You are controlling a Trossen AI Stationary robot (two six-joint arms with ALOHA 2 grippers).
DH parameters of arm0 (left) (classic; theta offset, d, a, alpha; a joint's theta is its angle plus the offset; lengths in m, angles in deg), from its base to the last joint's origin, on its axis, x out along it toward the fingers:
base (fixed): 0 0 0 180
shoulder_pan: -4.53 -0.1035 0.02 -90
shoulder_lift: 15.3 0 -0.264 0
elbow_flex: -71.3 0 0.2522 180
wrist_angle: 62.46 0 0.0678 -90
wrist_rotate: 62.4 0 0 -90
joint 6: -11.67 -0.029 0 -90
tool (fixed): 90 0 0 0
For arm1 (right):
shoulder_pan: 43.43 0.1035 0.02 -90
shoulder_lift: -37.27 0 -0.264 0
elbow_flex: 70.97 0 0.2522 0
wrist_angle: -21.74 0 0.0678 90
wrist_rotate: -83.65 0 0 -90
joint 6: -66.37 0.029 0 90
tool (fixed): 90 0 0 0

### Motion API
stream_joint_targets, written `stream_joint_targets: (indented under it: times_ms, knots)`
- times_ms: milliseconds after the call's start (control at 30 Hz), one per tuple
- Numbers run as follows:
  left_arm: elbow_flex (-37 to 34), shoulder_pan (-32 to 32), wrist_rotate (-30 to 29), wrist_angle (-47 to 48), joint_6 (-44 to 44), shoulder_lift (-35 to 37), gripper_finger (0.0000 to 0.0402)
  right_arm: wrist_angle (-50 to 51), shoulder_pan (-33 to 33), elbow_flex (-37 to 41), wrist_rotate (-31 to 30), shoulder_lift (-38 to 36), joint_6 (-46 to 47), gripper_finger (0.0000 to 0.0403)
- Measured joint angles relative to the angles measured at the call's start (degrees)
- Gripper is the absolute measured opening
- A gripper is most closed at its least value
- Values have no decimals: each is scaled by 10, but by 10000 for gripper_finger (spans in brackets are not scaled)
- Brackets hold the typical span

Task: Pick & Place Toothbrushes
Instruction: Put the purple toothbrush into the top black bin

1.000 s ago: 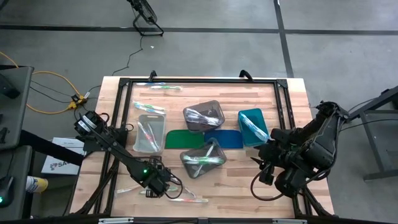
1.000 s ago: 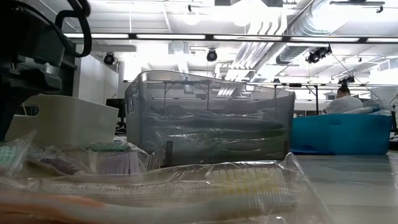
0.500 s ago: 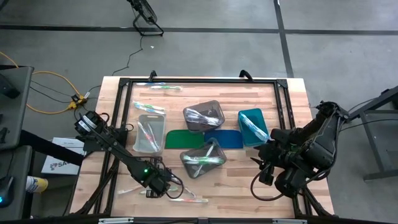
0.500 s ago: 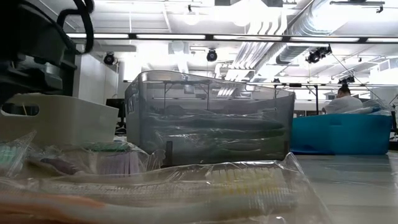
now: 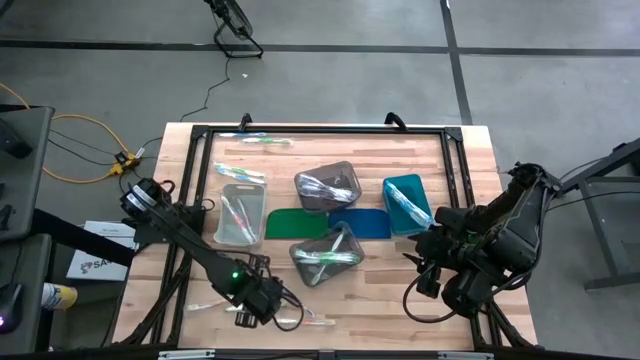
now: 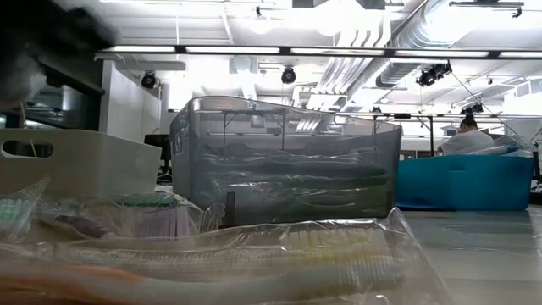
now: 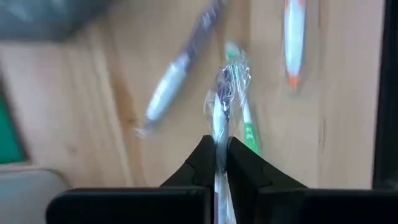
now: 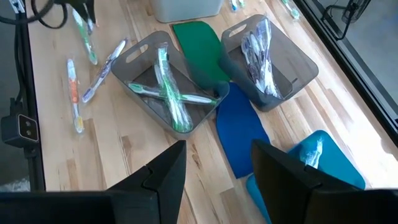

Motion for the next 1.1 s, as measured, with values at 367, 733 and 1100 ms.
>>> stream_joint_targets:
  times_ms: [367, 733, 1100]
  knots:
    - [190, -128, -69, 115, -174, 0, 13, 0, -1, 0, -4, 0, -11, 173]
    - [227, -322, -54, -15, -432, -3, 12, 4, -1, 0, -5, 0, 30, 173]
    - [227, -441, 30, -87, -594, -59, 12, 6, -40, 0, -15, 0, 96, 173]
